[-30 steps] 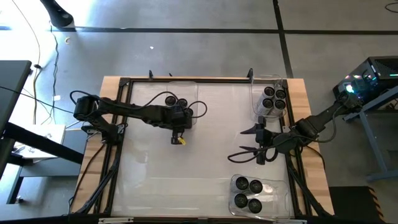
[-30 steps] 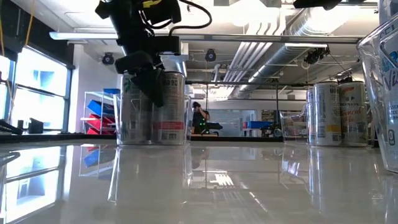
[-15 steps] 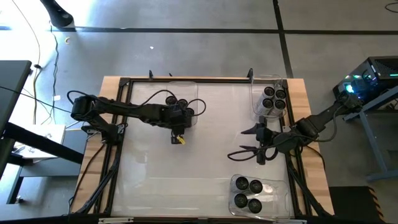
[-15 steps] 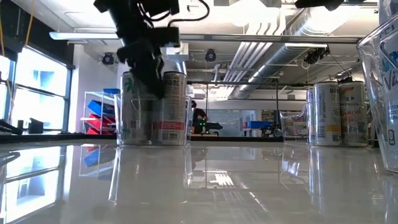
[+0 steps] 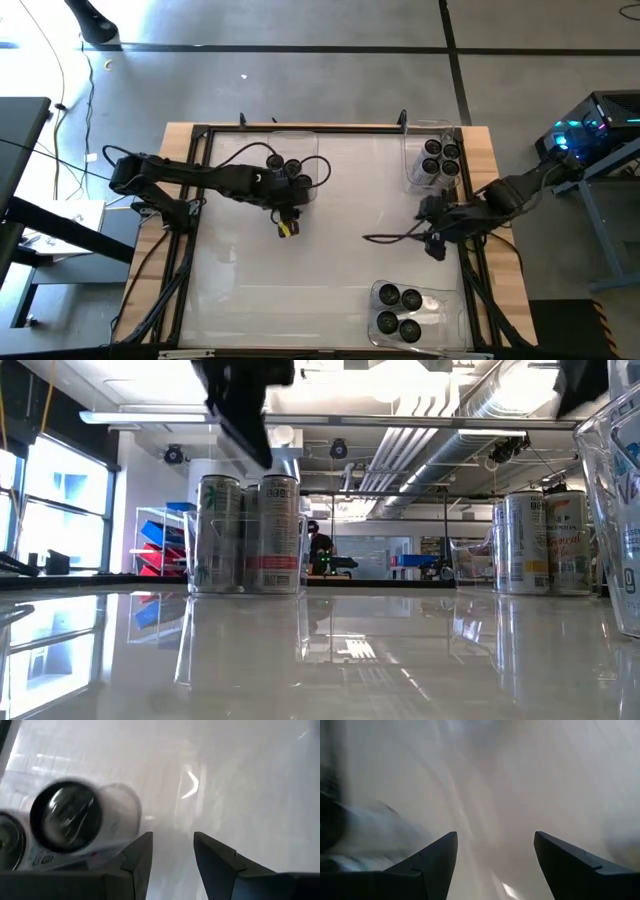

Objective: Sort soda cans
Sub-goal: Move the transparent bins to the top center of the table

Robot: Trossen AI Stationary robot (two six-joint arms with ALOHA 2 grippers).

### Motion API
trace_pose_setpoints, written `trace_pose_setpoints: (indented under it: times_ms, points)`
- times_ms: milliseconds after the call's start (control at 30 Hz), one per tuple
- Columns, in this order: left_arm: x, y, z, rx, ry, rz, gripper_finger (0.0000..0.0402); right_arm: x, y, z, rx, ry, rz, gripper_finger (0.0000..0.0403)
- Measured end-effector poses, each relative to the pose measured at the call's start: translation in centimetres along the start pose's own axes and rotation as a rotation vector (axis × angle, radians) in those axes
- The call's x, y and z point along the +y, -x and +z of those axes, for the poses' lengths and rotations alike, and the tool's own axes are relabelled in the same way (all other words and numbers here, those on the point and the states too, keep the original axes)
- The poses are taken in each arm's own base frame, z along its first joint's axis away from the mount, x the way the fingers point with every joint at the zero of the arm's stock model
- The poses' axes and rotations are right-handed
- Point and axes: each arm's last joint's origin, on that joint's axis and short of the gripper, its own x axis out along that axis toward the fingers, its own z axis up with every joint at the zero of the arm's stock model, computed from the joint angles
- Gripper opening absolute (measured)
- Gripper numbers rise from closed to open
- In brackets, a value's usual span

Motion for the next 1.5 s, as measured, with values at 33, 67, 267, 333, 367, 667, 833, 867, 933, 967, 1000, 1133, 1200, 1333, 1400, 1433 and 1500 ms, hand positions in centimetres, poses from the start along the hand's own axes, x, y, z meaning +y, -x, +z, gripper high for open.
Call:
trace_pose_setpoints:
  times_ms: [33, 67, 267, 333, 367, 667, 833, 867, 933, 967, 1000, 1133, 1200, 1333, 1400, 1433, 1500]
  points:
    - [-0.4, 0.4, 0.3, -0.022, -0.004, -0.013, 0.0136, -0.5, -0.3, -0.4, 0.053, 0.0, -0.042, 0.0258]
    - [-0.9, 0.7, 0.7, -0.052, -0.01, -0.035, 0.0136, -1.0, -0.5, -0.8, 0.102, 0.001, -0.081, 0.0258]
    - [-5.1, 1.5, 1.8, -0.28, -0.093, -0.207, 0.0136, -3.5, -2.4, -1.9, 0.24, 0.116, -0.243, 0.0258]
    - [-6.6, 1.1, 1.5, -0.352, -0.11, -0.258, 0.0136, -4.2, -3.1, -1.9, 0.244, 0.154, -0.297, 0.0258]
    - [-7.3, 0.8, 1.2, -0.38, -0.114, -0.284, 0.0136, -4.7, -3.4, -1.9, 0.248, 0.164, -0.328, 0.0258]
    - [-9.7, -1.9, -1.6, -0.624, -0.061, -0.333, 0.0135, -8.2, -5.9, -2.3, 0.328, 0.152, -0.47, 0.0258]
    - [-9.6, -2.7, -2.6, -0.64, -0.055, -0.332, 0.0135, -9.5, -7.1, -3.0, 0.376, 0.096, -0.479, 0.0258]
    - [-9.6, -2.7, -2.6, -0.637, -0.056, -0.331, 0.0135, -9.6, -7.1, -2.9, 0.372, 0.086, -0.482, 0.0258]
    - [-9.6, -2.7, -2.6, -0.638, -0.057, -0.33, 0.0135, -9.8, -7.0, -2.9, 0.372, 0.071, -0.492, 0.0258]
    - [-9.6, -2.7, -2.6, -0.639, -0.064, -0.328, 0.0135, -9.9, -7.0, -2.8, 0.373, 0.063, -0.494, 0.0258]
    - [-9.6, -2.7, -2.6, -0.64, -0.069, -0.327, 0.0135, -10.0, -7.0, -2.8, 0.374, 0.054, -0.495, 0.0258]
    - [-9.6, -2.7, -2.6, -0.647, -0.092, -0.319, 0.0135, -10.5, -7.0, -2.7, 0.378, 0.019, -0.506, 0.0258]
    - [-9.6, -2.7, -2.6, -0.649, -0.102, -0.316, 0.0135, -10.6, -7.1, -2.5, 0.36, 0.003, -0.505, 0.0258]
    - [-9.6, -2.7, -2.6, -0.652, -0.114, -0.311, 0.0135, -10.8, -7.4, -2.2, 0.363, -0.008, -0.467, 0.0258]
    - [-9.6, -2.7, -2.6, -0.651, -0.115, -0.311, 0.0135, -10.9, -7.8, -2.1, 0.381, -0.009, -0.462, 0.0258]
    - [-9.6, -2.7, -2.6, -0.651, -0.115, -0.311, 0.0135, -10.9, -8.0, -2.0, 0.393, -0.01, -0.459, 0.0258]
    - [-9.6, -2.7, -2.6, -0.652, -0.115, -0.311, 0.0135, -11.0, -8.7, -1.9, 0.429, -0.003, -0.453, 0.0258]
